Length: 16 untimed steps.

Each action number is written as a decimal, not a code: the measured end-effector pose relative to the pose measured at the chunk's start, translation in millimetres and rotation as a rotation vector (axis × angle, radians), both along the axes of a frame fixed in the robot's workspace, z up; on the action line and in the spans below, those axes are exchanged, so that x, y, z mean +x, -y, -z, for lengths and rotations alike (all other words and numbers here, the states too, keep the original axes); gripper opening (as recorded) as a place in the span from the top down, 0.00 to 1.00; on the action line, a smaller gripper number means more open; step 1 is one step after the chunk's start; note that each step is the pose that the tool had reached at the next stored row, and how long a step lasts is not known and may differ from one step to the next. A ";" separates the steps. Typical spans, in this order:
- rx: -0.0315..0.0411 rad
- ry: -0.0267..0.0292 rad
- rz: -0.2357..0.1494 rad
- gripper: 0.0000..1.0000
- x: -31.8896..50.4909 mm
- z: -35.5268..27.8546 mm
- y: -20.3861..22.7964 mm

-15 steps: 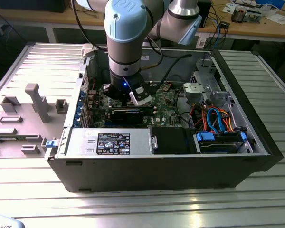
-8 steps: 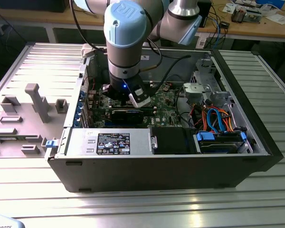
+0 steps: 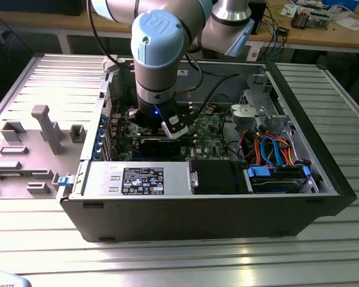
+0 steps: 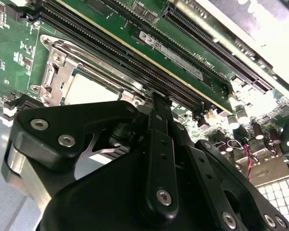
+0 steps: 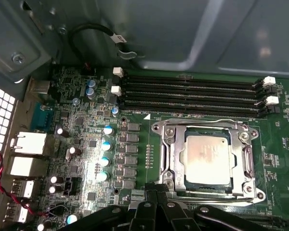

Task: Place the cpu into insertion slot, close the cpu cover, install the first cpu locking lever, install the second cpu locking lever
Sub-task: 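Install the second cpu locking lever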

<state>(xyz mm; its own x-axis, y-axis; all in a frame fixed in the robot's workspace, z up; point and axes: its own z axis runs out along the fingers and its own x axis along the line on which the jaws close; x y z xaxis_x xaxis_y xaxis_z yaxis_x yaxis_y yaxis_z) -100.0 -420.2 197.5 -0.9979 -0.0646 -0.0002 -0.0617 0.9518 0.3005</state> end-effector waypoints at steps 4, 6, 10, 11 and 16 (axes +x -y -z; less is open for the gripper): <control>0.0128 -0.0010 -0.001 0.89 -0.7 2.2 0.0; 0.0169 -0.0018 -0.002 0.89 -1.8 3.1 0.0; 0.0169 -0.0020 -0.003 0.89 -2.1 1.4 0.1; 0.0176 -0.0017 -0.003 0.89 -2.0 -0.2 -0.1; 0.0169 -0.0020 -0.003 0.89 -2.1 -11.6 0.0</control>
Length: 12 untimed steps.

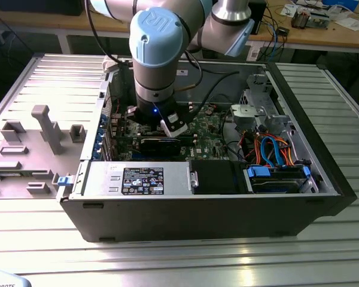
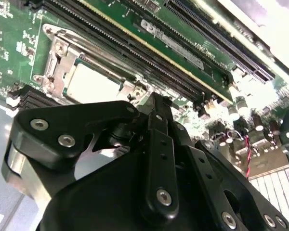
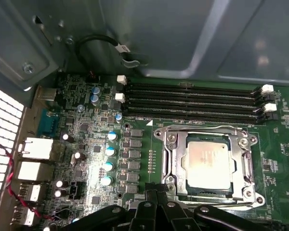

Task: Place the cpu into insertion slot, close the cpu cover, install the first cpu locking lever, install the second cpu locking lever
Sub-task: 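Install the second cpu locking lever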

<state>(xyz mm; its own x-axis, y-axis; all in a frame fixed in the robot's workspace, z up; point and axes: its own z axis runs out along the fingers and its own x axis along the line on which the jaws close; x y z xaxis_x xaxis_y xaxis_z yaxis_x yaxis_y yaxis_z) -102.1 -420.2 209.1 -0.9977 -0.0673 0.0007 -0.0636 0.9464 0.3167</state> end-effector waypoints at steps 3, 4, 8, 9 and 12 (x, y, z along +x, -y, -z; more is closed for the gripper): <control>-0.0001 -0.0001 0.000 0.89 0.0 -15.7 0.0; -0.0001 -0.0001 0.000 0.89 0.0 -17.0 0.0; 0.0000 -0.0001 0.000 0.89 0.0 -17.1 0.0; 0.0000 0.0000 0.000 0.89 -0.1 -17.1 0.0; -0.0001 -0.0001 0.000 0.89 -0.1 -17.1 0.0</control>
